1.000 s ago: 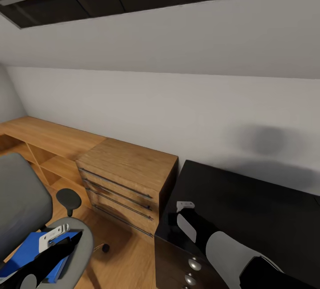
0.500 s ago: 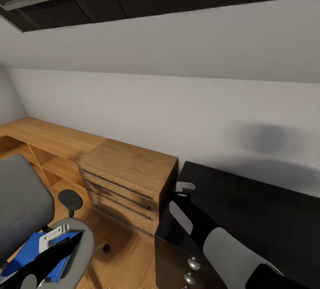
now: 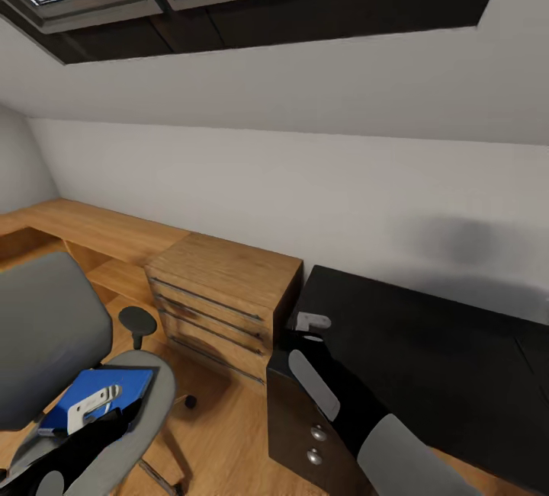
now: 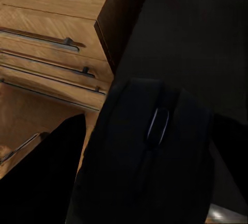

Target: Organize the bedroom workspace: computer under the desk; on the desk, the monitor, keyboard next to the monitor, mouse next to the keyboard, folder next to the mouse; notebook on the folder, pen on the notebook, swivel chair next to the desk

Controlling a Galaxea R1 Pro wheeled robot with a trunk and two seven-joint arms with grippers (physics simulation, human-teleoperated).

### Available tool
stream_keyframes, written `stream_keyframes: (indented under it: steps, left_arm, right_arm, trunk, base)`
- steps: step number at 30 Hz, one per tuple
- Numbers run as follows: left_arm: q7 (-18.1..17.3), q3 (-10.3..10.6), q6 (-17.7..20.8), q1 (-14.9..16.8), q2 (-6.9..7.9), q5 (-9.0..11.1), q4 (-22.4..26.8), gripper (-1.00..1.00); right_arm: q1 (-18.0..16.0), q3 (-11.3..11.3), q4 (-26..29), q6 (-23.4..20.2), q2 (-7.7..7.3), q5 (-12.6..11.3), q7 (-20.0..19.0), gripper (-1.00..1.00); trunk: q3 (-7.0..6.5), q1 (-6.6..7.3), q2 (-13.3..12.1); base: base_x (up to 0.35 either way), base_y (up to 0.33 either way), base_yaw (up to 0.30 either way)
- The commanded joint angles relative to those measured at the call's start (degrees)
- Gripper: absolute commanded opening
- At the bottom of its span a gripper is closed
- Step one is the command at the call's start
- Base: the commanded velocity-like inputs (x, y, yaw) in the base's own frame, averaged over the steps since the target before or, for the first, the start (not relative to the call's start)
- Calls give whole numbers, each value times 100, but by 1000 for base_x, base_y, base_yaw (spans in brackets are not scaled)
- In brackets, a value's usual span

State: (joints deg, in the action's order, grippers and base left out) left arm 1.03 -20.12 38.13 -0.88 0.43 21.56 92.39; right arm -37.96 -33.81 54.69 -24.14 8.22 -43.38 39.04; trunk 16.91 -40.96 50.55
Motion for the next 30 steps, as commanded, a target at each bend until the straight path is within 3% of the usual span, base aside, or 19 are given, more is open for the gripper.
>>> stream_keyframes:
  steps: [1,9,14,19,20,22,23,25,27,30]
  left_arm:
    - [13,-3,28,0,1,36,8,100]
    - [4,27,43,6,-10,36,4,100]
    - [-10,63,-19,-19,-134,8,-220,100]
    - [-19,115,-165,-143,-220,-307,-697,100]
    - [-23,120,-420,-159,-226,-437,-1078,100]
    - [-24,121,-653,-164,-213,-481,-1462,100]
    - [-24,129,-1448,-166,-189,-628,-2227,100]
    - [-18,145,-2143,-167,-188,-823,-2805,100]
    - [-17,167,-2450,-167,-192,-873,-3047,100]
    - [-16,175,-2616,-167,-192,-895,-3251,100]
  right_arm:
    - [-7,-11,7,-20,-4,-38,43,-100]
    - [-1,10,22,0,-41,-66,47,-100]
    - [20,9,298,-17,-156,-75,54,-100]
    - [108,6,602,-93,-212,-82,223,-100]
    - [176,6,764,-181,-225,-82,364,-100]
    - [217,8,818,-211,-229,-82,415,-100]
    - [246,13,852,-228,-257,-82,448,-100]
    - [252,9,857,-230,-265,-82,454,-100]
    - [257,11,858,-231,-267,-81,455,-100]
    - [262,13,858,-225,-268,-77,455,-100]
  trunk:
    - [-12,24,-36]
    - [-79,90,-156]
    - [-87,90,-156]
    - [-88,90,-156]
    - [-88,90,-156]
    - [-88,90,-156]
    - [-88,90,-156]
    - [-88,90,-156]
    - [-90,90,-156]
    - [-94,90,-156]
  base:
    - [-235,0,0]
    - [-48,0,-195]
    - [0,0,-272]
    - [0,0,-83]
    - [0,0,-10]
    - [0,0,-5]
    - [0,0,0]
    - [0,0,-36]
    - [0,0,-160]
    - [0,0,-224]
